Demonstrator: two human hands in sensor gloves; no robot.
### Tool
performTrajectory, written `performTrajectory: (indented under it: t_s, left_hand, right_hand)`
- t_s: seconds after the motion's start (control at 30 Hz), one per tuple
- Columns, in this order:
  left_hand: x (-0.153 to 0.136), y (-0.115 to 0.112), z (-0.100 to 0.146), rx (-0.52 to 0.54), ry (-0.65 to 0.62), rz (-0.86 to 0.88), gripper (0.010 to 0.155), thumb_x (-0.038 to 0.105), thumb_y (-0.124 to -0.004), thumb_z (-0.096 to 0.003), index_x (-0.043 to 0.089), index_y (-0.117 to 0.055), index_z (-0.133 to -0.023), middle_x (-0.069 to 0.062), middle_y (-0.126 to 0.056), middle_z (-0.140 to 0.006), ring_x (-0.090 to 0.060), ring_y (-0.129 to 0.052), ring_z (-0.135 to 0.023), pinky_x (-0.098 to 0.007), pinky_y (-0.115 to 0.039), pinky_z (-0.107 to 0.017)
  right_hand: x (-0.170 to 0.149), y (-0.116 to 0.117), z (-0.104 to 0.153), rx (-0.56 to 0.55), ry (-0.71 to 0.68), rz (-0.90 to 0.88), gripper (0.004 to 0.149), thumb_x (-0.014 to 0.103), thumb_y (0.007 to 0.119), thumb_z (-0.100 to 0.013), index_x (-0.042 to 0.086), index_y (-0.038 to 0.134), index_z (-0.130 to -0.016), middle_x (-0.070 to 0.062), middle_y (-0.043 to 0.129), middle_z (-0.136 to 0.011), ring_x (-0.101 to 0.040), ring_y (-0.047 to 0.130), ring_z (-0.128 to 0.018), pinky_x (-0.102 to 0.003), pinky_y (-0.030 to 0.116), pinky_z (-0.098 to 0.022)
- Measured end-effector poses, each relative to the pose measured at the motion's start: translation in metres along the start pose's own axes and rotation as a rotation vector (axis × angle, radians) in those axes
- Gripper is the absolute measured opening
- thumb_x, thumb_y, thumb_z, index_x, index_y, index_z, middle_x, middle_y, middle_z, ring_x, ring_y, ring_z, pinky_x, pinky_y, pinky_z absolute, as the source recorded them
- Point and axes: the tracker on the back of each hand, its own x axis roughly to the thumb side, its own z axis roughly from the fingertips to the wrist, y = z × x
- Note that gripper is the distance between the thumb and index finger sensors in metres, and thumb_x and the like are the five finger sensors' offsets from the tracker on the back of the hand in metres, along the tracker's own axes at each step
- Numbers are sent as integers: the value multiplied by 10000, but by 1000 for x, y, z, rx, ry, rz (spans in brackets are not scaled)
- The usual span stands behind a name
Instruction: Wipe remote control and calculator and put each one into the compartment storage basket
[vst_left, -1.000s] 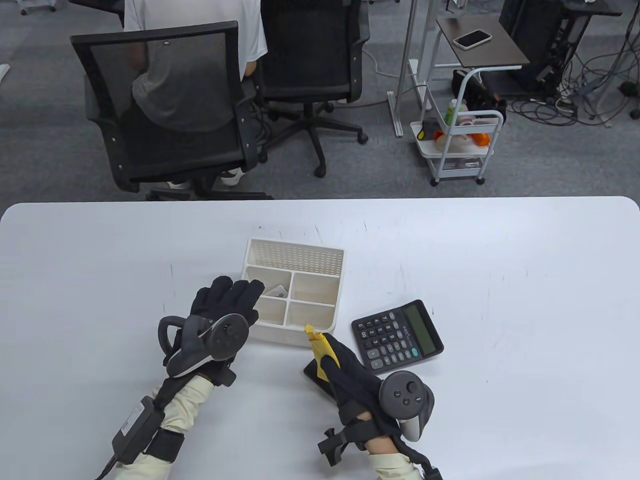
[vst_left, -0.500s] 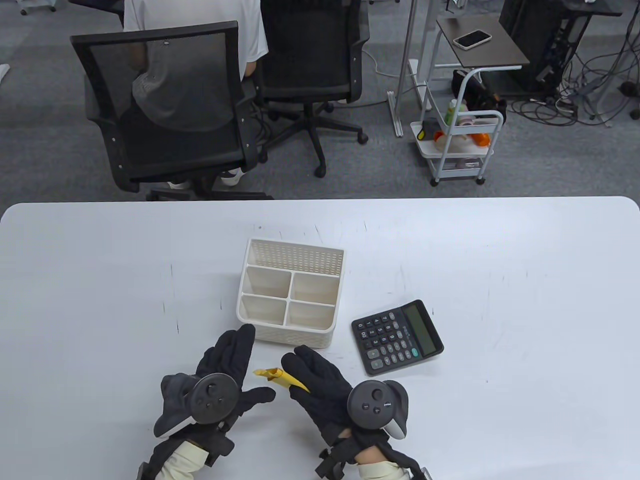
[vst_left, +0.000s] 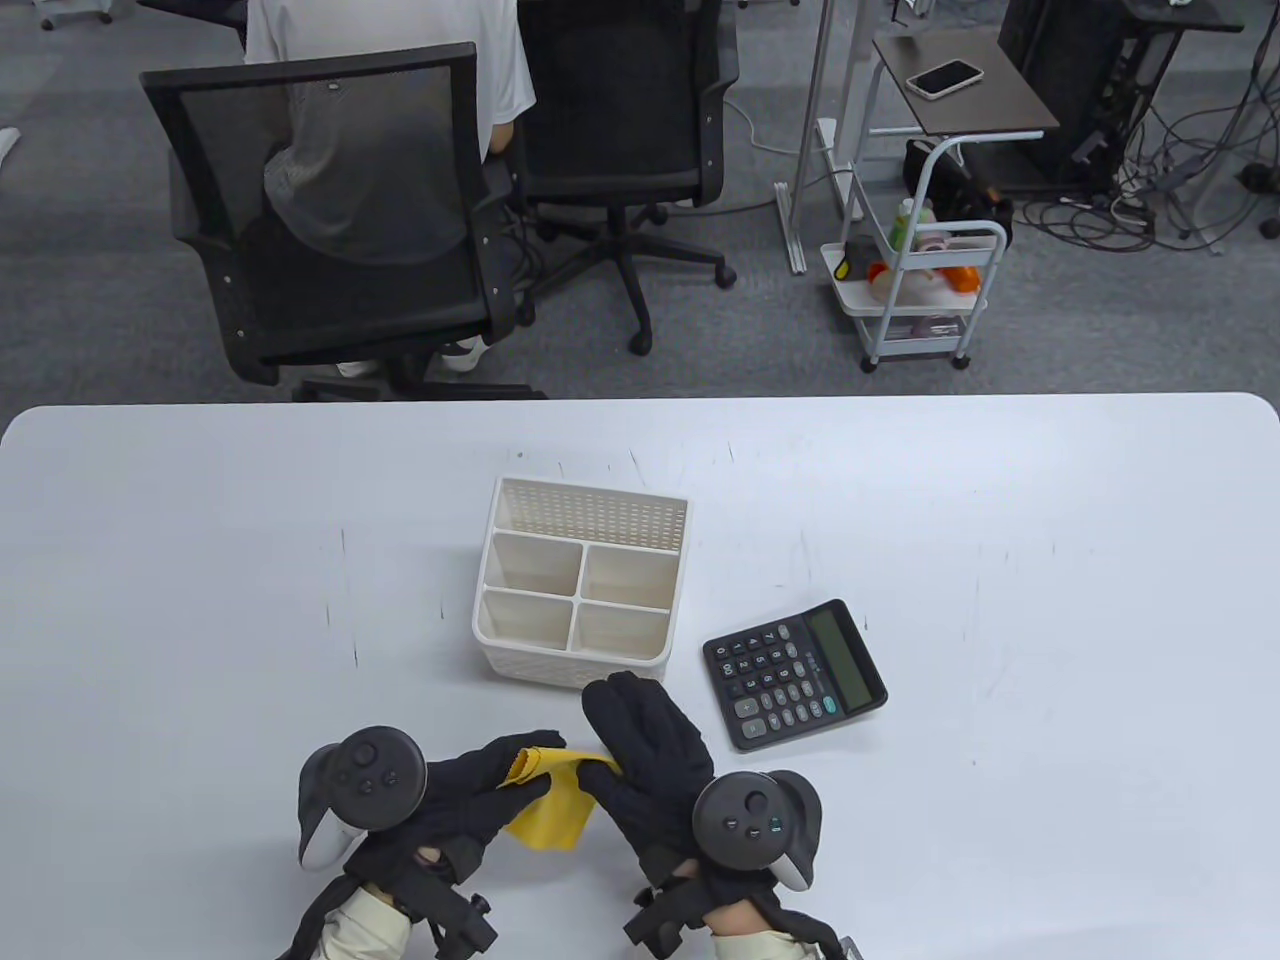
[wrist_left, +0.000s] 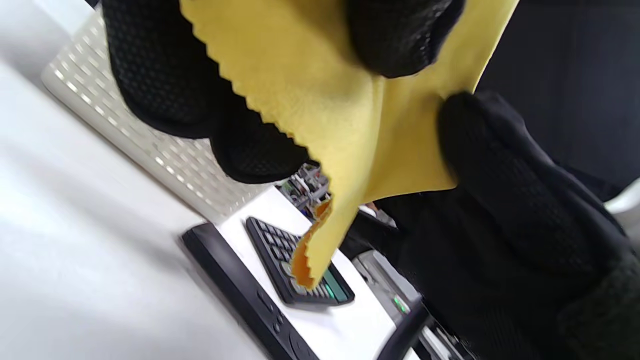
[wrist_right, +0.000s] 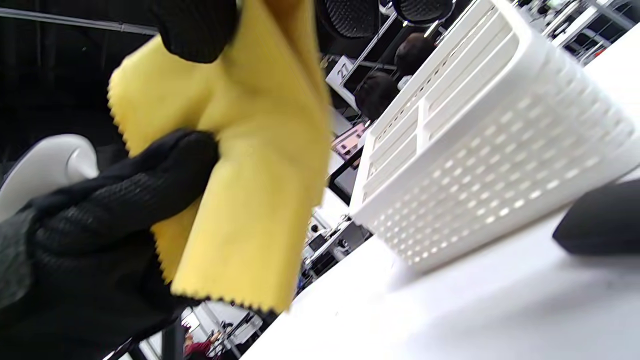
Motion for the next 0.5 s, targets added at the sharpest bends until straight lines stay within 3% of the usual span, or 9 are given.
performTrajectory:
  t_s: [0.1,0.2,0.5]
  left_hand:
    - [-6,8,5,37,32,28,433,405,-743,-544,200,-799,-922,-25,-1039,-764,-250,-1112,-614,-445,-914,-448]
    - [-11,13,9,85,84,48,445,437,-716,-552,191,-813,-910,-43,-1042,-761,-266,-1109,-616,-458,-908,-448]
    - [-27,18,14,161,226,92,451,455,-684,-564,189,-833,-897,-69,-1029,-794,-302,-1085,-663,-478,-896,-471]
  right_hand:
    - [-3,-10,-1,-57,37,41,652,373,715,-608,67,516,-1149,-266,529,-1133,-575,459,-992,-798,405,-597]
    - [-8,-15,-2,-47,86,130,669,378,731,-600,47,523,-1143,-264,559,-1117,-566,504,-976,-783,427,-602]
    - [-30,-9,-4,138,311,391,645,313,784,-573,2,597,-1106,-271,642,-1075,-534,629,-916,-729,501,-610]
